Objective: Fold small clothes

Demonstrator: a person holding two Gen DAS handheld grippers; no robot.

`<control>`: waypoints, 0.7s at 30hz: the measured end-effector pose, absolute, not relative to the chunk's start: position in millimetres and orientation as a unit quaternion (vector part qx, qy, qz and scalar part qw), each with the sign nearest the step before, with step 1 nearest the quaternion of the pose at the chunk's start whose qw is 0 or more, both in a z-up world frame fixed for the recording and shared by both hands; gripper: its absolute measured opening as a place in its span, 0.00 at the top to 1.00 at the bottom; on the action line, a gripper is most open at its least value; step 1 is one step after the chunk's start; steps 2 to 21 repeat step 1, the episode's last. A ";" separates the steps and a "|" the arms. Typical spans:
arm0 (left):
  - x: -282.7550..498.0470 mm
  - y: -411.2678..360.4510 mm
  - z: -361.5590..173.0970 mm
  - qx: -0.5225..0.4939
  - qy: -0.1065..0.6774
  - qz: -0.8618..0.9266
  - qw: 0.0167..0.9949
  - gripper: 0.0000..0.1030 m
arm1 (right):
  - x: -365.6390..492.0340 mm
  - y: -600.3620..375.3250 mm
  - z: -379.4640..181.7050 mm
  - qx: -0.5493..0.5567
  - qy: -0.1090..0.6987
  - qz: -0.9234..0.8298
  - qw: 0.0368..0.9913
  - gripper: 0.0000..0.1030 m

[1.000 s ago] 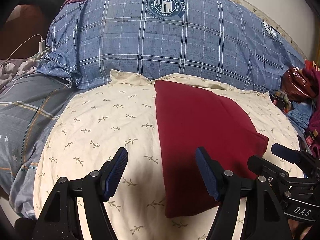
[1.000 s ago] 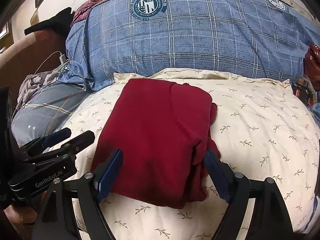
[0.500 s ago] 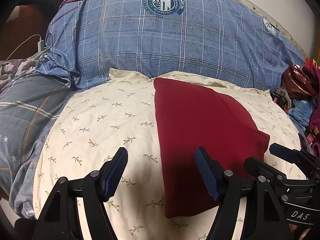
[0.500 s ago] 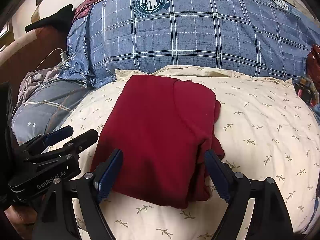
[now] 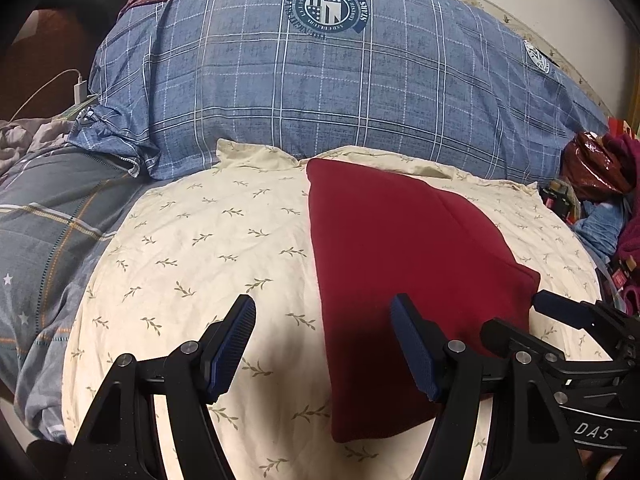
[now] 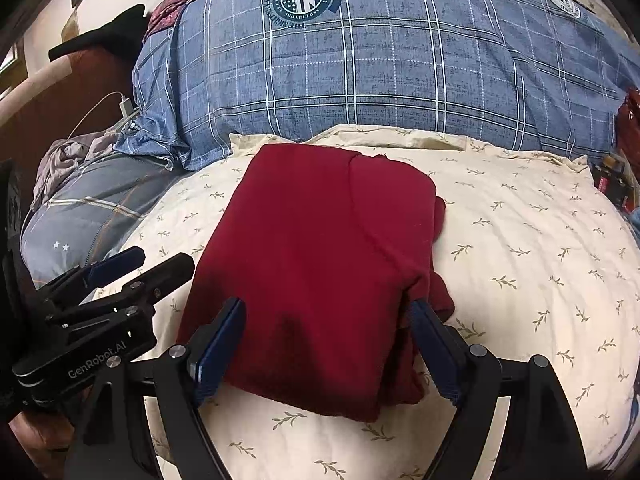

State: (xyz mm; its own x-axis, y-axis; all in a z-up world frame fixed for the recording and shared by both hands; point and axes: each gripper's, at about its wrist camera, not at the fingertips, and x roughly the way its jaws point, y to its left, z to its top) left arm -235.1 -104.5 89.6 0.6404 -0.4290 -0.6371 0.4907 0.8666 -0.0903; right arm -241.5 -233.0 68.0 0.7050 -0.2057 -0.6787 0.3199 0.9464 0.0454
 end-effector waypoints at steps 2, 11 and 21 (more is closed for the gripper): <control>-232.8 -103.4 88.9 0.044 0.341 -0.254 0.904 0.33 | -241.6 -233.5 68.1 0.081 0.357 -0.143 0.920 0.18; -232.8 -103.4 88.9 0.044 0.341 -0.254 0.904 0.33 | -241.6 -233.5 68.1 0.081 0.357 -0.143 0.920 0.18; -232.8 -103.4 88.9 0.044 0.341 -0.254 0.904 0.33 | -241.6 -233.5 68.1 0.081 0.357 -0.143 0.920 0.18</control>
